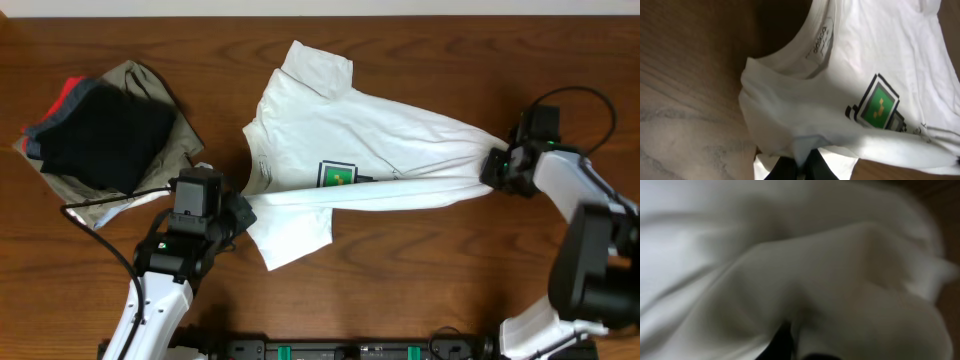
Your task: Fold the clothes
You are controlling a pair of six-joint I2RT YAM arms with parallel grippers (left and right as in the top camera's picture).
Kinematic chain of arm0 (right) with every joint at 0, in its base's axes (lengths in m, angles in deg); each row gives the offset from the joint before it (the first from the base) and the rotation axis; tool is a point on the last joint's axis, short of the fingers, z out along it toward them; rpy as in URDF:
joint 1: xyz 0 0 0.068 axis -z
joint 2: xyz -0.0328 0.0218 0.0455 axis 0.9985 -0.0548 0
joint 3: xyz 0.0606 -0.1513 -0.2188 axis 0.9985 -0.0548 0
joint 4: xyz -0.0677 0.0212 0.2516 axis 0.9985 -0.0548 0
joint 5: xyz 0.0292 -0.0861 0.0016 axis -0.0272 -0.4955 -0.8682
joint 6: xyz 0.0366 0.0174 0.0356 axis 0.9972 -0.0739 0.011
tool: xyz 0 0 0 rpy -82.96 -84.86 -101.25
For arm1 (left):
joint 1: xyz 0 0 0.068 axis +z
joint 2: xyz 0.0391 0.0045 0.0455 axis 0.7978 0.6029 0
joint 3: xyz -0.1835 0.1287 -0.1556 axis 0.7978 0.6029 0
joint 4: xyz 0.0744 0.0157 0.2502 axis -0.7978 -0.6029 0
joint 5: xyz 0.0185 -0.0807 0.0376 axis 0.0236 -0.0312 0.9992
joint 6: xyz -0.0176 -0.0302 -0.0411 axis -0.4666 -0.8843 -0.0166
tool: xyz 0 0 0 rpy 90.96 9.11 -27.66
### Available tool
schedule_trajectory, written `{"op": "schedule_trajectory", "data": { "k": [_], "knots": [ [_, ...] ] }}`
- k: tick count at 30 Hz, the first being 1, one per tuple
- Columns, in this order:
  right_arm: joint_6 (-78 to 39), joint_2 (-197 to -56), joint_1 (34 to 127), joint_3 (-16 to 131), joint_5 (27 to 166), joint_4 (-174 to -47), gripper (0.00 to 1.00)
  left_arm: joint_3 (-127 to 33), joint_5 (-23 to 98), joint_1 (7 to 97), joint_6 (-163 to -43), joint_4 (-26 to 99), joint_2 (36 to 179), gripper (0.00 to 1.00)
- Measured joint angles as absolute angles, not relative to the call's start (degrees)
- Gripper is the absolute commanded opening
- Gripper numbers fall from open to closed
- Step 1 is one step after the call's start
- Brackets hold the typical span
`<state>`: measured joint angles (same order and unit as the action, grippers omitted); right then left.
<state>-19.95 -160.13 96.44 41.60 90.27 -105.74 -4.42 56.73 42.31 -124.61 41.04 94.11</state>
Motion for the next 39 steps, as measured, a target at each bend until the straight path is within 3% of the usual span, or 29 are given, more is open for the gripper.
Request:
{"op": "schedule_trajectory", "data": {
  "k": [3,8,14,22,30,39],
  "knots": [
    [-20.00,-161.75,96.49,42.58,90.80,-102.70,0.01,-4.38,57.45,42.29,-124.59,41.83,94.44,0.06],
    [-19.86,-161.72,96.58,42.89,91.58,-103.51,0.01,-4.38,57.94,42.27,-124.61,42.33,96.17,0.06],
    [-20.17,-157.79,96.62,42.37,92.92,-114.02,0.01,-4.38,57.59,42.33,-124.50,44.98,96.39,0.06],
    [-20.39,-132.87,96.71,42.08,94.32,-132.77,0.01,-4.40,52.25,42.31,-121.62,45.61,89.37,0.06],
    [-20.39,-112.68,96.71,42.10,94.51,-141.47,0.01,-4.57,49.24,42.33,-120.35,39.47,72.98,0.06],
    [-20.15,-104.15,96.71,42.10,94.54,-145.71,0.01,-6.19,49.41,42.31,-120.35,40.19,58.79,0.06]
  ]
}}
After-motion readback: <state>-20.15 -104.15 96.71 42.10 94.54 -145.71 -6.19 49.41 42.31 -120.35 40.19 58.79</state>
